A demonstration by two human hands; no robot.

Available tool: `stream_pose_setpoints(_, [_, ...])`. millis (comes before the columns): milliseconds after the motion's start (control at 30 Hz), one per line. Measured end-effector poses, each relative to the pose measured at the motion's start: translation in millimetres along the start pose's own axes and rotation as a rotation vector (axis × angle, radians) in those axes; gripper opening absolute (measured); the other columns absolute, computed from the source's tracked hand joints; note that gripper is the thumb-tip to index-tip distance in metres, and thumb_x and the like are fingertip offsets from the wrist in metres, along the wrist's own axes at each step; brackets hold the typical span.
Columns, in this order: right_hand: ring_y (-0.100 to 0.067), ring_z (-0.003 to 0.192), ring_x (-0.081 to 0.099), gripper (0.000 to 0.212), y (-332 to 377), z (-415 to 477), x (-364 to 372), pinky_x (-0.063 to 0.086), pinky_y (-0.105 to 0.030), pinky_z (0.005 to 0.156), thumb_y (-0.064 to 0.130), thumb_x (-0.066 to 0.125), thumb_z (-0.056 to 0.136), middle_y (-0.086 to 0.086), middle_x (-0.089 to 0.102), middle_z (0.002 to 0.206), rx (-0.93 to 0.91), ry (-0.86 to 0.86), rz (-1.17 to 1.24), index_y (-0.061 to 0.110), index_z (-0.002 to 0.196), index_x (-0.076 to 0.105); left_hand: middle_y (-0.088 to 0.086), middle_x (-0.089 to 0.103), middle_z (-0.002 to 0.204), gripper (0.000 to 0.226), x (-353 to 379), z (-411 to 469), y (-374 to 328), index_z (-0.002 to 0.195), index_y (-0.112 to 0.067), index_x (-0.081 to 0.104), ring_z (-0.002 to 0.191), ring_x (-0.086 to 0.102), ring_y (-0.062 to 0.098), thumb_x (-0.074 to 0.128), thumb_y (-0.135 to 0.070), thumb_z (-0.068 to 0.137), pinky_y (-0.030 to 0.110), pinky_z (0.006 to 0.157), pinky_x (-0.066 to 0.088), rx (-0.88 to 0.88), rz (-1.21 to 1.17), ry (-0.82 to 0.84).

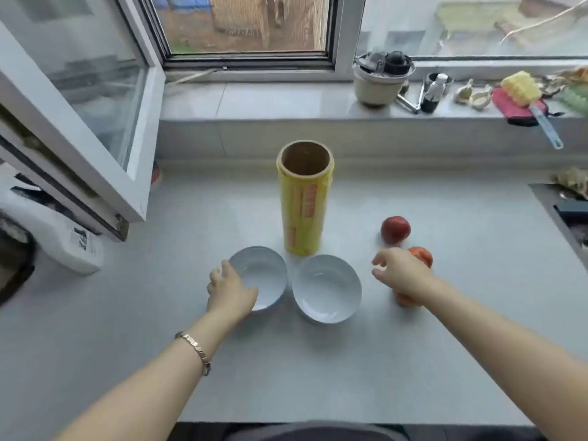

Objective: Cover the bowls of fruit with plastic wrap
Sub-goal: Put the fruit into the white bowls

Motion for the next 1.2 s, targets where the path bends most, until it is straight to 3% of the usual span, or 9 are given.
stream_pose_setpoints(167, [-0.033,0.118,0.044,0.041,-51.4,-2.1,12.6,0.043,-0.037,0.087,0.032,0.053,0.085,-0.012,0.040,0.131,0.234,0.074,-0.304,0.018,0.123,0.048,0.028,0.024,0.141,0.068,21.3,13.9,24.8,0.142,0.001,0.009,0.121,0.041,0.044,0.049,-0.005,0.088,0.039,0.097,0.036,-0.150,-0.213,0.011])
stream_pose_setpoints(367, [-0.036,0.107,0.044,0.048,-63.5,-1.4,34.3,0.045,-0.038,0.073,0.022,0.058,0.081,-0.011,0.032,0.129,0.187,0.040,-0.348,0.015,0.125,0.041,0.014,0.050,0.128,0.073,26.3,17.3,41.4,0.146,-0.024,0.011,0.094,0.049,0.030,0.041,0.003,0.086,0.032,0.074,0.038,-0.153,-0.378,-0.021])
stream_pose_setpoints(467, [-0.035,0.102,0.042,0.055,-66.2,-5.3,34.1,0.043,-0.034,0.068,0.022,0.063,0.074,-0.008,0.036,0.124,0.167,0.034,-0.240,0.017,0.126,0.044,0.005,0.048,0.131,0.068,22.6,18.6,46.0,0.143,-0.025,0.023,0.113,0.048,0.027,0.043,0.004,0.085,0.030,0.085,0.038,-0.106,-0.496,-0.057])
stream_pose_setpoints(533, [-0.036,0.103,0.042,0.059,-54.3,-12.2,22.3,0.044,-0.035,0.075,0.023,0.068,0.069,-0.009,0.039,0.120,0.155,-0.032,-0.087,0.020,0.124,0.048,0.004,0.048,0.131,0.067,21.7,17.7,50.1,0.141,-0.024,0.028,0.120,0.046,0.027,0.044,0.008,0.084,0.031,0.091,0.039,-0.096,-0.549,-0.056])
stream_pose_setpoints(633, [-0.034,0.104,0.047,0.060,2.2,-21.1,-8.5,0.042,-0.035,0.087,0.024,0.075,0.060,-0.011,0.052,0.111,-0.022,-0.171,0.165,0.026,0.117,0.054,0.009,0.050,0.125,0.066,26.2,15.4,61.1,0.139,-0.025,0.031,0.112,0.051,0.029,0.046,0.009,0.085,0.025,0.069,0.050,-0.144,-0.647,-0.014])
stream_pose_setpoints(733, [-0.023,0.101,0.052,0.062,83.2,-26.2,-14.5,0.039,-0.023,0.087,0.027,0.076,0.056,-0.005,0.058,0.103,-0.258,-0.079,0.269,0.033,0.115,0.055,0.011,0.053,0.120,0.063,31.8,13.5,68.2,0.137,-0.028,0.032,0.107,0.055,0.032,0.048,0.006,0.086,0.020,0.049,0.050,-0.178,-0.721,0.011])
stream_pose_setpoints(833, [-0.019,0.100,0.055,0.063,154.4,-19.9,16.1,0.038,-0.016,0.085,0.029,0.075,0.061,-0.001,0.050,0.110,-0.406,0.084,0.269,0.035,0.119,0.051,0.007,0.054,0.121,0.061,33.5,13.4,71.0,0.133,-0.035,0.033,0.102,0.058,0.030,0.048,0.002,0.087,0.035,0.061,0.055,-0.170,-0.730,0.019])
stream_pose_setpoints(1033, [-0.036,0.104,0.048,0.058,228.1,13.5,98.1,0.043,-0.036,0.077,0.017,0.067,0.072,-0.013,0.042,0.120,-0.545,0.181,-0.183,0.019,0.124,0.043,-0.003,0.058,0.107,0.054,33.7,13.9,69.2,0.135,-0.034,0.034,0.089,0.061,0.018,0.039,-0.002,0.092,0.038,0.063,0.057,-0.175,-0.785,0.064])
stream_pose_setpoints(1200, [-0.035,0.108,0.043,0.052,228.5,21.6,125.5,0.039,-0.035,0.068,0.015,0.064,0.078,-0.015,0.039,0.121,-0.552,0.206,-0.305,0.013,0.124,0.039,0.000,0.058,0.124,0.058,36.3,16.9,75.1,0.136,-0.038,0.034,0.108,0.058,0.024,0.038,-0.003,0.089,0.050,0.090,0.051,-0.196,-0.796,0.039])
Point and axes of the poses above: each hand's wrist, its own z-axis towards the middle knuckle, its own x-axis out of the palm, y = z × x, the point moved 9 cm from there along z, towards the middle knuckle
